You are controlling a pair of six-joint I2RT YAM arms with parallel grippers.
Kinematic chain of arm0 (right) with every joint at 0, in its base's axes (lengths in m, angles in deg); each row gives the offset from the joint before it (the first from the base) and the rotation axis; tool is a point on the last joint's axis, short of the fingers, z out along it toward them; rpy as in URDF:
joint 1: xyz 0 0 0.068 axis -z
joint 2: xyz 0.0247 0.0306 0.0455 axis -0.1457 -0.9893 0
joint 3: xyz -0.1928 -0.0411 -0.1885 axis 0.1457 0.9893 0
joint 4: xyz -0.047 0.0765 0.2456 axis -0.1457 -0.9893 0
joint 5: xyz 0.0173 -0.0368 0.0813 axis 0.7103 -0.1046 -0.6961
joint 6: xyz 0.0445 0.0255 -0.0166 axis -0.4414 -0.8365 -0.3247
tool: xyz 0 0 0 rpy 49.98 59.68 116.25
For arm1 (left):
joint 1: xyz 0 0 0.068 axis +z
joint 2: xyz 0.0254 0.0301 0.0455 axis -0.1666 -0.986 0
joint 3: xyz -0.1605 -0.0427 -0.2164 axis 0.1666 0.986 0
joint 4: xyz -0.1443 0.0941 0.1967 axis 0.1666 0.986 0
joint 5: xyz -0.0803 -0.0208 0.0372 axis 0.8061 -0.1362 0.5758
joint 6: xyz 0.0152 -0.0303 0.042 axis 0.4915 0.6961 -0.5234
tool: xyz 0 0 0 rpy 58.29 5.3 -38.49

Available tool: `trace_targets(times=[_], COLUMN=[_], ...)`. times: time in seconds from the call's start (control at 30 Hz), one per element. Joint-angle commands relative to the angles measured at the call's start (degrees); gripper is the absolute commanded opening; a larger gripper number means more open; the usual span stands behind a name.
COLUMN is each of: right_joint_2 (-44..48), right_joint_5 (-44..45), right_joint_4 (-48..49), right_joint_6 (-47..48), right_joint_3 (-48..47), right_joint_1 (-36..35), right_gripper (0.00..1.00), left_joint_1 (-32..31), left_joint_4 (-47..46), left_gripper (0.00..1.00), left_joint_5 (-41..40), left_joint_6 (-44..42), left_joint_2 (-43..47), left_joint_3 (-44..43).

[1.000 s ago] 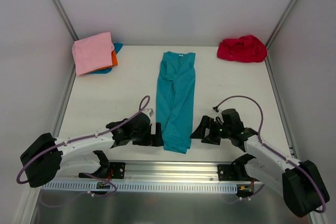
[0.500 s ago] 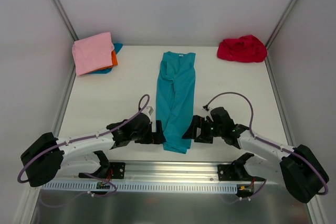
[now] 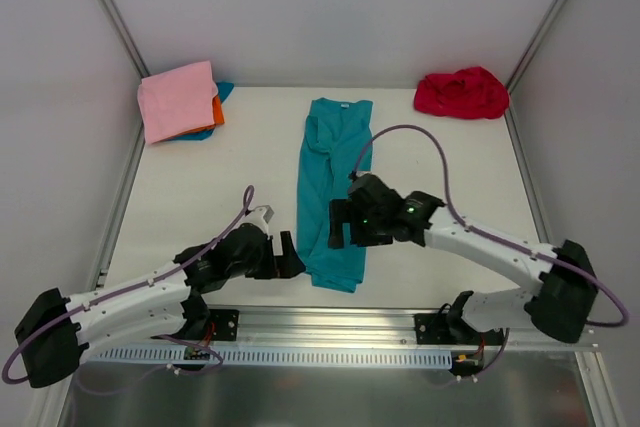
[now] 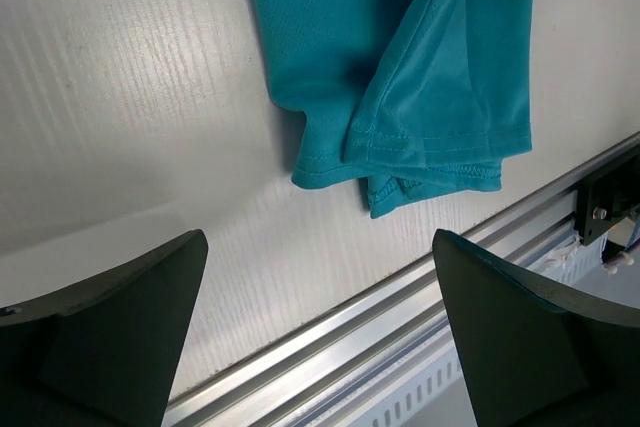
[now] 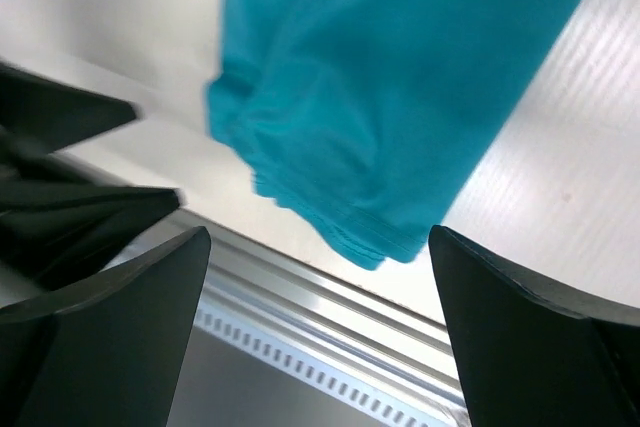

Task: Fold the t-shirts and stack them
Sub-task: Rotate the tshirt 90 degrees

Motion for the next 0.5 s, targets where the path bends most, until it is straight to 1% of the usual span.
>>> trace_targets(times=[0.0, 0.03, 0.1, 0.2, 0.27, 0.47], right_joint_2=[-11.3, -13.8, -20.3, -24.8, -26.7, -32.7], right_joint_5=[15.8, 17.2, 20.2, 22.3, 23.0, 24.5], right_joint_4=[-13.7, -16.4, -19.2, -21.6, -22.7, -25.3], right_joint_6=[-2.5, -3.1, -4.8, -6.7, -7.1, -7.8], right_joint_3=[-7.3, -11.2, -15.0, -19.5, -22.4, -30.6], right_joint_1=[-6.4, -8.9, -10.7, -13.0, -13.3, -14.3], right_gripper=[0.97, 0.97, 0.97, 0.97, 0.97, 0.97], left_joint_1=[0.3, 0.2, -0.2, -1.6, -2.4, -4.8], left_joint_4=[4.2, 4.9, 7.2, 10.6, 13.7, 18.2], left_gripper=[0.99, 0.99, 0.99, 0.99, 0.99, 0.99], left_joint_5=[-1.9, -2.0, -2.4, -5.0, -6.9, -13.4], left_joint_6=[0.3, 0.3, 0.1, -0.4, -1.3, -6.0], left_joint_2=[3.3, 4.1, 6.3, 8.9, 10.1, 11.7], left_joint_3=[-1.7, -2.3, -3.3, -6.1, -7.3, -12.1])
